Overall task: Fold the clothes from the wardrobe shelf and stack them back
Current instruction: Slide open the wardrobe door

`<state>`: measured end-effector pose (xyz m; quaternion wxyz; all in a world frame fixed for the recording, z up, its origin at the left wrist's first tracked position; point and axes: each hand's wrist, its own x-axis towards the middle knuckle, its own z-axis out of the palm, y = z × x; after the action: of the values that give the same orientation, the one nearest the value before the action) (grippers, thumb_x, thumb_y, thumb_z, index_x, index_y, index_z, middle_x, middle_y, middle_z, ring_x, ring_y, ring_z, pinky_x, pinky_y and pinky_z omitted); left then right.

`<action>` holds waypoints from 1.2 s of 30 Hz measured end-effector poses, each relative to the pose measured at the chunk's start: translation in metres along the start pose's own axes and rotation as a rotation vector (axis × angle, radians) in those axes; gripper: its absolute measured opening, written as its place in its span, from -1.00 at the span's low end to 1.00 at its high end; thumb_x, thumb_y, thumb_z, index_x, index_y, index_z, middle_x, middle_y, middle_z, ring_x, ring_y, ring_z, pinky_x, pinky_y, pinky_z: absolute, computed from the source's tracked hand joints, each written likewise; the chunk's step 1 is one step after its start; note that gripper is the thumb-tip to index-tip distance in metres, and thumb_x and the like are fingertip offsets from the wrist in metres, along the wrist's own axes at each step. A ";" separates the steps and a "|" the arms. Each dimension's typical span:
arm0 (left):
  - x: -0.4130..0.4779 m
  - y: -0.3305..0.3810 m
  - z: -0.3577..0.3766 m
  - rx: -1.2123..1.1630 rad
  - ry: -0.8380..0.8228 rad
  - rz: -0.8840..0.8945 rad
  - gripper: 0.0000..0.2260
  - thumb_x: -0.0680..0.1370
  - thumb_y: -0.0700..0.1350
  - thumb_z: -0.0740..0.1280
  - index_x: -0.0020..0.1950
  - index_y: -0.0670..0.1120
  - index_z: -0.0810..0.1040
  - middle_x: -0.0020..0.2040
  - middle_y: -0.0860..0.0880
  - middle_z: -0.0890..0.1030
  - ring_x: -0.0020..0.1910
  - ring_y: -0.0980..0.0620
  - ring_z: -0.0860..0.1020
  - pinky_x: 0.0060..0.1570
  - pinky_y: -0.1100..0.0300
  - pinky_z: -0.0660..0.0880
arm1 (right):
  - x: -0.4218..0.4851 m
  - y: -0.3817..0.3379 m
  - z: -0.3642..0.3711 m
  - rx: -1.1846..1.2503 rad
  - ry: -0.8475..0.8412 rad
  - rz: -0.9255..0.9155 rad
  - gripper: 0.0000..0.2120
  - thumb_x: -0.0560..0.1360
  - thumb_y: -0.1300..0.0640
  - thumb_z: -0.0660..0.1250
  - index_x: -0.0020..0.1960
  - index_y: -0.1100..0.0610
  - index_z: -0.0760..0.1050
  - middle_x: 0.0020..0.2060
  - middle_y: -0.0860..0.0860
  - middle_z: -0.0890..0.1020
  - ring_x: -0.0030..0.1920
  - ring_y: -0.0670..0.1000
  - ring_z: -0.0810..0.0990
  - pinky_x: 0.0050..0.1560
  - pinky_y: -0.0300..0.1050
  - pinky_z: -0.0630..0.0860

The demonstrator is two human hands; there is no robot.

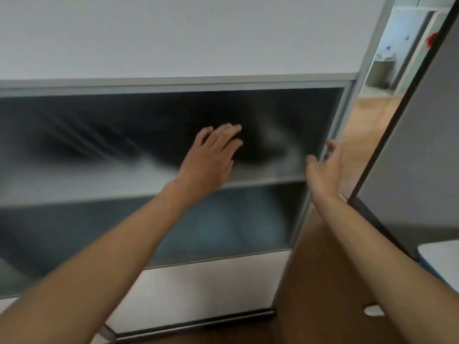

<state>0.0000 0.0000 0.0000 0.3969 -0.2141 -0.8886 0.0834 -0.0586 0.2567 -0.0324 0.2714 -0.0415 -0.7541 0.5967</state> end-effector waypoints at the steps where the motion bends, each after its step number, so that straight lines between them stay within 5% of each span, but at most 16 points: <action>1: 0.017 -0.001 0.002 0.089 -0.015 0.029 -0.51 0.51 -0.05 0.34 0.43 -0.12 0.41 0.55 -0.13 0.29 0.53 -0.13 0.26 0.46 -0.13 0.20 | 0.015 -0.002 -0.003 0.002 0.064 0.031 -0.46 0.50 0.23 0.33 0.44 0.06 0.27 0.43 0.06 0.34 0.37 0.02 0.36 0.26 -0.34 0.25; 4: 0.049 -0.007 0.013 0.277 -0.138 0.041 -0.29 0.54 0.09 0.36 0.59 -0.09 0.14 0.63 -0.12 0.06 0.60 -0.13 0.05 0.53 -0.15 0.04 | 0.047 -0.004 -0.010 0.008 0.101 0.162 -0.35 0.50 0.20 0.34 0.52 0.07 0.16 0.48 0.08 0.27 0.44 0.13 0.32 0.38 -0.10 0.27; 7: 0.047 -0.016 0.035 0.343 -0.157 0.004 -0.16 0.53 0.15 0.38 0.62 -0.05 -0.04 0.64 -0.09 -0.02 0.61 -0.10 -0.01 0.53 -0.14 -0.03 | 0.062 0.009 -0.012 -0.011 -0.016 0.149 -0.38 0.51 0.25 0.35 0.50 0.10 0.20 0.44 0.12 0.27 0.41 0.13 0.34 0.34 -0.10 0.30; 17: 0.033 -0.047 0.047 0.397 -0.137 0.040 -0.19 0.56 0.16 0.31 0.63 0.03 -0.11 0.62 -0.01 -0.14 0.61 -0.05 -0.11 0.53 -0.04 -0.22 | 0.075 0.019 0.000 0.117 0.115 0.119 -0.54 0.42 0.35 0.34 0.24 0.02 0.37 0.22 0.13 0.40 0.13 0.04 0.45 0.19 0.02 0.51; 21: 0.015 -0.063 0.045 0.387 -0.123 0.000 -0.21 0.57 0.11 0.33 0.63 0.04 -0.08 0.63 0.00 -0.11 0.59 -0.04 -0.23 0.53 -0.07 -0.21 | 0.061 0.021 0.013 0.169 0.069 0.093 -0.48 0.42 0.40 0.31 0.31 0.06 0.37 0.24 0.16 0.42 0.22 0.12 0.47 0.24 0.03 0.51; 26: -0.025 -0.065 0.042 0.305 -0.090 -0.202 -0.22 0.57 -0.12 0.37 0.63 -0.02 -0.06 0.63 -0.03 -0.08 0.61 -0.15 -0.09 0.51 -0.21 -0.07 | 0.034 0.016 0.031 0.201 -0.048 -0.022 -0.48 0.45 0.45 0.33 0.33 0.10 0.38 0.25 0.17 0.43 0.20 0.05 0.49 0.06 -0.42 0.48; 29: -0.044 -0.057 0.036 0.224 -0.118 -0.381 -0.15 0.42 -0.23 0.40 0.62 -0.10 0.02 0.64 -0.10 -0.05 0.61 -0.19 -0.04 0.47 -0.24 0.06 | 0.011 0.010 0.045 0.241 -0.132 -0.066 -0.52 0.50 0.37 0.36 0.34 0.05 0.38 0.24 0.10 0.46 0.19 -0.05 0.50 0.13 -0.37 0.49; 32: -0.059 -0.044 0.029 0.179 -0.103 -0.346 -0.24 0.34 -0.21 0.36 0.54 -0.13 0.22 0.60 -0.10 0.15 0.55 -0.13 0.17 0.34 -0.21 0.21 | -0.007 0.003 0.059 0.288 -0.231 -0.034 -0.48 0.50 0.42 0.30 0.39 0.08 0.38 0.25 0.04 0.48 0.22 -0.07 0.51 0.19 -0.30 0.50; 36: -0.047 -0.011 0.038 -0.028 -0.206 -0.413 -0.60 0.48 -0.13 0.33 0.32 -0.05 0.48 0.19 -0.11 0.59 0.12 -0.20 0.57 0.03 -0.06 0.43 | -0.017 -0.006 0.071 0.275 -0.485 -0.042 -0.38 0.44 0.50 0.16 0.39 0.01 0.42 0.26 0.04 0.49 0.23 -0.05 0.51 0.24 -0.14 0.52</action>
<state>-0.0037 -0.0302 -0.0537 0.3095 -0.0238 -0.9505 0.0095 -0.0754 0.1867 -0.0427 0.0984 0.1554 -0.7098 0.6800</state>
